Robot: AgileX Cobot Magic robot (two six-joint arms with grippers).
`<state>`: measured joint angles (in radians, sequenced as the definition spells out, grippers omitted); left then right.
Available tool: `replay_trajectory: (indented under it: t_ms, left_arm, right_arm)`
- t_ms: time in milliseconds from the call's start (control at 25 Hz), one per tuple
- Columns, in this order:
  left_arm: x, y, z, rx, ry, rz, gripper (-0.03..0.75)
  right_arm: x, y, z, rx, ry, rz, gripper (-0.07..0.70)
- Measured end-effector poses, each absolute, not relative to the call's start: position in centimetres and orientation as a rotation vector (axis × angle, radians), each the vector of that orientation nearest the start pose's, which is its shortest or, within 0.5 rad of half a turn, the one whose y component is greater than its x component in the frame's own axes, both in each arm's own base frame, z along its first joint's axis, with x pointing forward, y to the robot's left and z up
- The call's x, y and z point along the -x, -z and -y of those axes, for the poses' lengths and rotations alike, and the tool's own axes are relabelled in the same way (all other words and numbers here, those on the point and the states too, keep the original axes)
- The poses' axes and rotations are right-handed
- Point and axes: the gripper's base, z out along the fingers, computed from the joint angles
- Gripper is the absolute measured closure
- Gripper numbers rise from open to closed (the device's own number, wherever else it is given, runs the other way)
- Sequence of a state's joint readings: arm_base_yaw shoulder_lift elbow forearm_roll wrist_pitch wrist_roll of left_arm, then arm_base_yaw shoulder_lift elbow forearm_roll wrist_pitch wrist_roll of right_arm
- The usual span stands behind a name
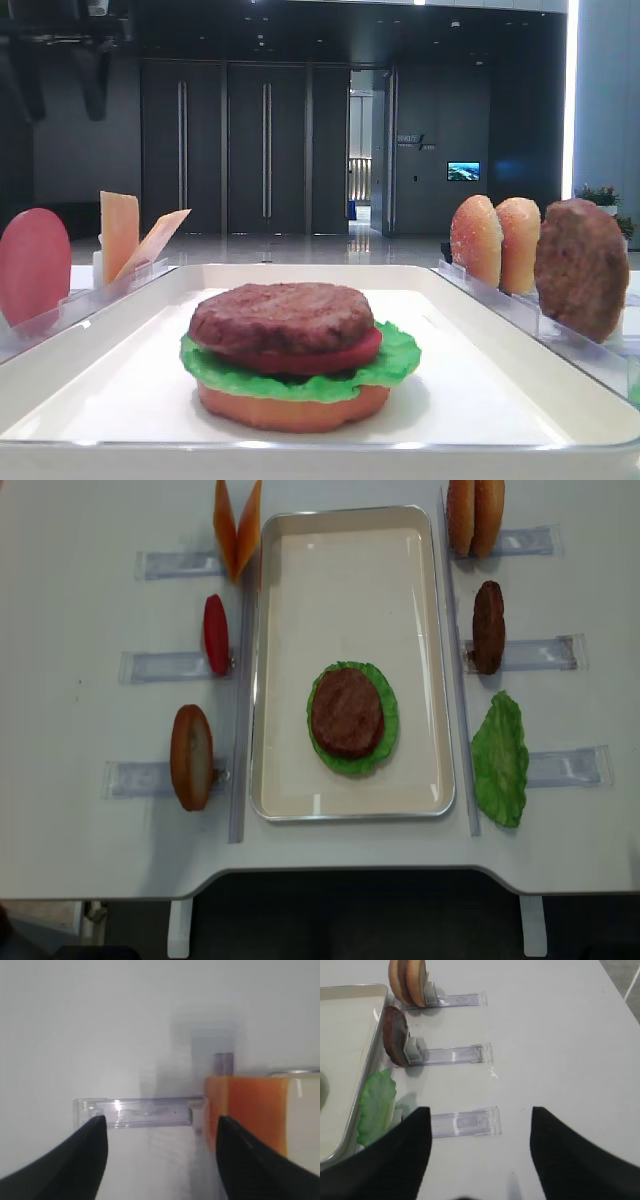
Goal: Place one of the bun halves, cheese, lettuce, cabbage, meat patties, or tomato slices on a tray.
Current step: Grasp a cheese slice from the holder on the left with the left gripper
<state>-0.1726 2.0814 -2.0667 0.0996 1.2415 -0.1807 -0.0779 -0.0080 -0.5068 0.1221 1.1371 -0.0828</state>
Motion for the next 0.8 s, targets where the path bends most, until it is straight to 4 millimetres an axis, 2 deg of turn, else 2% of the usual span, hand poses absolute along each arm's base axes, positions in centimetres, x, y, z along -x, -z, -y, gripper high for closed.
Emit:
replay_trajectory:
  t_ms: [480,800]
  left_arm:
    - [-43.1,-30.1,15.8,-0.091,-0.004,-2.724,0.195]
    - [-42.9,-27.8,18.6,-0.122,-0.015,-2.766,0.195]
  right_arm:
    - [1.0,-27.4,-1.1,0.018,-0.051,-2.100,0.216]
    - [1.0,-27.4,-1.1,0.052,-0.071,-2.099,0.216]
